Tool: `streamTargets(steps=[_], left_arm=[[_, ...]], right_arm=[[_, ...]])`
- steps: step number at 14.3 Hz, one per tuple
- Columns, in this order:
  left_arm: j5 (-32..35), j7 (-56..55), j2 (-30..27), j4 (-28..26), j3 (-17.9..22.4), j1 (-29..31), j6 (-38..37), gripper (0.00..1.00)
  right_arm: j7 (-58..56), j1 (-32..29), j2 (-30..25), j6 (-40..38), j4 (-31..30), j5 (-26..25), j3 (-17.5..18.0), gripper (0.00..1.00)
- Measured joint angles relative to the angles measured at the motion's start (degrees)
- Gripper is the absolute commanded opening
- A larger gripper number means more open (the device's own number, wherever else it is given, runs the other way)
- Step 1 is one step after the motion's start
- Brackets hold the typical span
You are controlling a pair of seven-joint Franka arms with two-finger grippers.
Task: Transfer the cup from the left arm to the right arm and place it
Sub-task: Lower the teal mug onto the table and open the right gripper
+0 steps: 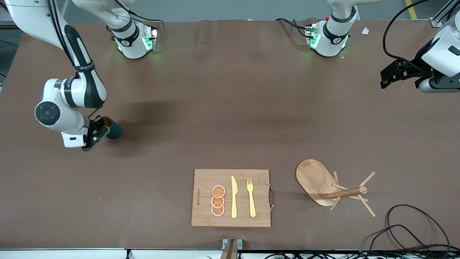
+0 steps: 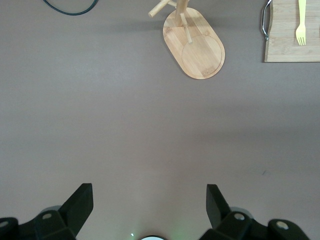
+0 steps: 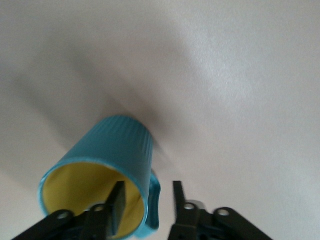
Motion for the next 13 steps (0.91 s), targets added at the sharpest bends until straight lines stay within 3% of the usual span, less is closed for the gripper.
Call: streamTargets(steps=[3, 7, 13], left_arm=[[0.0, 0.8, -0.3, 0.0, 0.1, 0.5, 0.0, 1.00], [0.0, 1.0, -0.5, 0.0, 0.1, 0.5, 0.1, 1.00], [0.0, 1.8, -0.5, -0.3, 0.1, 0.6, 0.4, 1.00]], right_arm=[[3.1, 0.0, -2.0, -17.2, 9.4, 3.5, 0.0, 1.00], [16.3, 0.6, -4.1, -34.8, 23.3, 5.4, 0.5, 1.00], [36.8, 4.1, -4.2, -42.2, 33.6, 9.1, 0.7, 1.00]])
